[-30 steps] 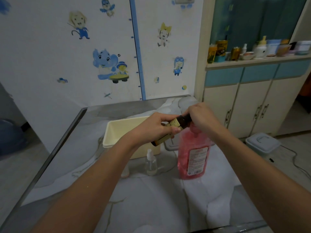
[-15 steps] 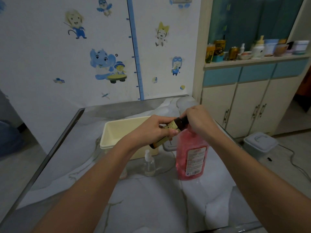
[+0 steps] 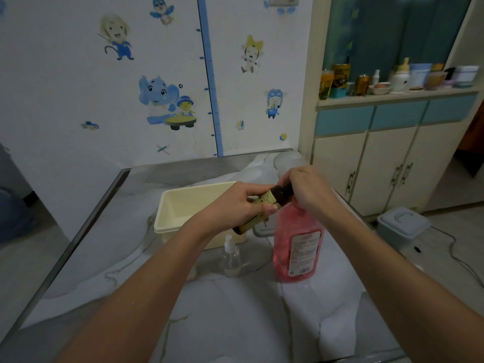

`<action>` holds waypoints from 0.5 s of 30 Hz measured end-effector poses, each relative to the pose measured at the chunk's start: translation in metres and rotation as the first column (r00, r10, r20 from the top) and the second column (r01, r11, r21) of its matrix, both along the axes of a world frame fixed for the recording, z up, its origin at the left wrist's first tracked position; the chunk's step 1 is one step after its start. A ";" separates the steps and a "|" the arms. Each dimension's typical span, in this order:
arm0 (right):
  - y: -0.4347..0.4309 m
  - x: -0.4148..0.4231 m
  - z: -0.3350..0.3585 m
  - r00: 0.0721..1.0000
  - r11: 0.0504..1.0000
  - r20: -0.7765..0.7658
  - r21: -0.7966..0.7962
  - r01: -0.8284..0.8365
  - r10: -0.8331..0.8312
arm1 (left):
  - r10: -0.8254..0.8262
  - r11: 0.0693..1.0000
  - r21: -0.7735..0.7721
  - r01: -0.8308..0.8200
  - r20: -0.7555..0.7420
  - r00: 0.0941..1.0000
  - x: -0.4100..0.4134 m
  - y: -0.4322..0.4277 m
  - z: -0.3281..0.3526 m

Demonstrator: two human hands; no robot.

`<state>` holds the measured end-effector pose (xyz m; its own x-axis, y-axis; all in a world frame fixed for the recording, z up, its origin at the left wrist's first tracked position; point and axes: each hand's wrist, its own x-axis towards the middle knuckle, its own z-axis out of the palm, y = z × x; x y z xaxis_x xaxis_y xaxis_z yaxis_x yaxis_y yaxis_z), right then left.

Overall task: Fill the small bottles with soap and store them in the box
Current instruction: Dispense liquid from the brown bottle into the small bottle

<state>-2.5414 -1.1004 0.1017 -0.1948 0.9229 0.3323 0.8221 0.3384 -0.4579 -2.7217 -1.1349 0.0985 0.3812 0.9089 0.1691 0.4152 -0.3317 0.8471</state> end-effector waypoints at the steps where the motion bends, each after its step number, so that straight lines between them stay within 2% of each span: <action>1: -0.002 -0.002 0.002 1.000 1.000 -0.023 -0.027 -0.005 0.004 | 0.002 1.000 -0.003 -0.002 0.002 1.000 0.000 0.000 0.000; 3: -0.004 -0.007 0.009 0.998 0.992 -0.066 -0.125 -0.021 0.013 | -0.007 1.000 -0.012 0.007 0.002 1.000 0.000 -0.001 0.003; 4: -0.002 -0.008 0.012 1.000 0.988 0.010 -0.155 0.017 -0.015 | -0.012 1.000 -0.013 0.012 0.002 1.000 0.001 -0.001 0.005; 5: -0.005 -0.009 0.018 0.997 0.982 0.022 -0.174 0.075 -0.072 | -0.015 1.000 -0.013 0.015 0.004 1.000 0.001 -0.002 0.008; 6: -0.006 -0.010 0.022 0.996 0.978 0.063 -0.198 0.070 -0.058 | -0.017 1.000 -0.012 0.017 0.006 1.000 0.001 -0.002 0.011; 7: -0.005 -0.008 0.024 0.997 0.986 0.079 -0.163 0.019 -0.006 | -0.019 1.000 -0.010 0.019 0.005 1.000 0.000 -0.001 0.013; 8: -0.006 -0.008 0.025 0.986 0.995 0.159 -0.095 -0.039 0.054 | -0.019 1.000 -0.008 0.019 0.001 1.000 0.000 -0.001 0.014; 9: -0.006 -0.007 0.026 0.993 0.997 0.104 -0.069 -0.043 0.050 | -0.017 1.000 -0.006 0.017 -0.002 1.000 0.000 -0.001 0.015; 10: -0.005 -0.006 0.026 0.988 0.995 0.135 -0.083 -0.062 0.073 | -0.015 1.000 -0.004 0.015 -0.003 1.000 0.000 -0.001 0.015; 13: -0.007 -0.011 0.025 0.995 0.993 0.090 -0.111 0.050 -0.040 | -0.020 1.000 -0.009 0.020 0.001 1.000 -0.001 0.002 0.010; 15: -0.007 -0.010 0.018 0.999 0.996 0.049 -0.086 0.013 -0.009 | -0.025 1.000 -0.017 0.025 0.005 1.000 0.000 0.003 0.005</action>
<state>-2.5514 -1.1071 0.1192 -0.1986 0.9498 0.2417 0.8475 0.2903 -0.4445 -2.7222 -1.1317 0.1031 0.4032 0.9018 0.1558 0.4028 -0.3278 0.8546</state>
